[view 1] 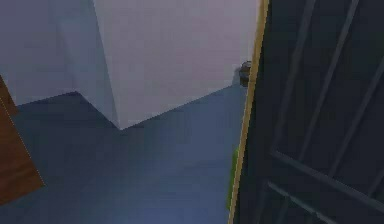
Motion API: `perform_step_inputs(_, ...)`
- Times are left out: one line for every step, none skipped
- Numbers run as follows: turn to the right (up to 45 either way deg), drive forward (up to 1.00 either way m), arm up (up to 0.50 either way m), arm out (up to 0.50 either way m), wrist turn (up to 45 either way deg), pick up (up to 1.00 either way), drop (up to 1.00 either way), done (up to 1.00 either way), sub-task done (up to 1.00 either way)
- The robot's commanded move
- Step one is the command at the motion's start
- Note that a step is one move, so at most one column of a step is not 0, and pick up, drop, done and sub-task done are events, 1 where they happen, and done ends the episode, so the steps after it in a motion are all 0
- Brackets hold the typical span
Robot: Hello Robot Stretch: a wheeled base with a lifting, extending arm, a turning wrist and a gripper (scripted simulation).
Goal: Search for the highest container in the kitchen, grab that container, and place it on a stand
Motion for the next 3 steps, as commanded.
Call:
perform_step_inputs(0.0,0.40,0.00,0.00,0.0,0.00,0.00,0.00,0.00)
perform_step_inputs(-36.0,0.00,0.00,0.00,0.0,0.00,0.00,0.00,0.00)
perform_step_inputs(-3.0,0.00,0.00,0.00,0.0,0.00,0.00,0.00,0.00)
